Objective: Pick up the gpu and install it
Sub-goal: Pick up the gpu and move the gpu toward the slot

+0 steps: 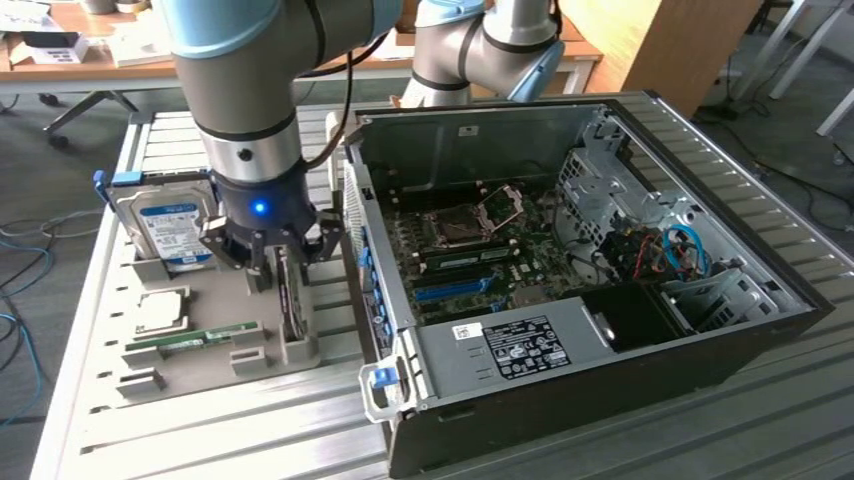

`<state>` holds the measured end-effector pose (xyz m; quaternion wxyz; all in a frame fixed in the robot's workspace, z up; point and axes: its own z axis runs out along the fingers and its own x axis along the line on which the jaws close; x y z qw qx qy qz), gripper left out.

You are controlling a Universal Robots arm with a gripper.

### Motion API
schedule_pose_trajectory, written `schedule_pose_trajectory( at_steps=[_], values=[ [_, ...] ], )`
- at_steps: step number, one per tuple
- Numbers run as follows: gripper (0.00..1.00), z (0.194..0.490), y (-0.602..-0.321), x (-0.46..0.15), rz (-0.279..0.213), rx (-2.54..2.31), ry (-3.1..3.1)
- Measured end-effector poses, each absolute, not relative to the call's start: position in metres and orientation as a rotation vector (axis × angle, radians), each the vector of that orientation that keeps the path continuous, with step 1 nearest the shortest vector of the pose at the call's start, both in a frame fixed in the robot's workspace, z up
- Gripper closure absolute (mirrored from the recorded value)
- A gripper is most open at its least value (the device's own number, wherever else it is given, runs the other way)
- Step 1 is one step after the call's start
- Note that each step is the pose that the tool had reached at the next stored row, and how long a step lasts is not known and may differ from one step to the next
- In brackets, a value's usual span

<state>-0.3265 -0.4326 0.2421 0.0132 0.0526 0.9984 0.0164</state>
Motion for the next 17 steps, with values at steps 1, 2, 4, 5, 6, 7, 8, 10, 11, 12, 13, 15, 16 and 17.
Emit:
schedule_pose_trajectory(
  at_steps=[1, 2, 4, 5, 6, 7, 8, 10, 11, 12, 13, 15, 16, 17],
  values=[
    [0.53, 0.2418, -0.4325, -0.3269, 0.051, 0.164, 3.11],
    [0.53, 0.2418, -0.4324, -0.3272, 0.051, 0.164, 3.11],
    [0.53, 0.2418, -0.4322, -0.3279, 0.051, 0.164, 3.111],
    [0.53, 0.2417, -0.4319, -0.3284, 0.051, 0.164, 3.111],
    [0.53, 0.2416, -0.4318, -0.3288, 0.051, 0.164, 3.111],
    [0.53, 0.2412, -0.4317, -0.3289, 0.051, 0.164, 3.111],
    [0.53, 0.2405, -0.4317, -0.3289, 0.051, 0.163, 3.111],
    [0.53, 0.2388, -0.4315, -0.329, 0.051, 0.164, 3.111],
    [0.53, 0.2381, -0.4314, -0.329, 0.051, 0.164, 3.111],
    [0.53, 0.2372, -0.4312, -0.329, 0.051, 0.164, 3.111],
    [0.53, 0.2363, -0.4311, -0.329, 0.051, 0.164, 3.111],
    [0.53, 0.2356, -0.4309, -0.3291, 0.051, 0.164, 3.111],
    [0.53, 0.2355, -0.4308, -0.3292, 0.051, 0.164, 3.111],
    [0.53, 0.2351, -0.4308, -0.3293, 0.051, 0.164, 3.111]
  ],
)
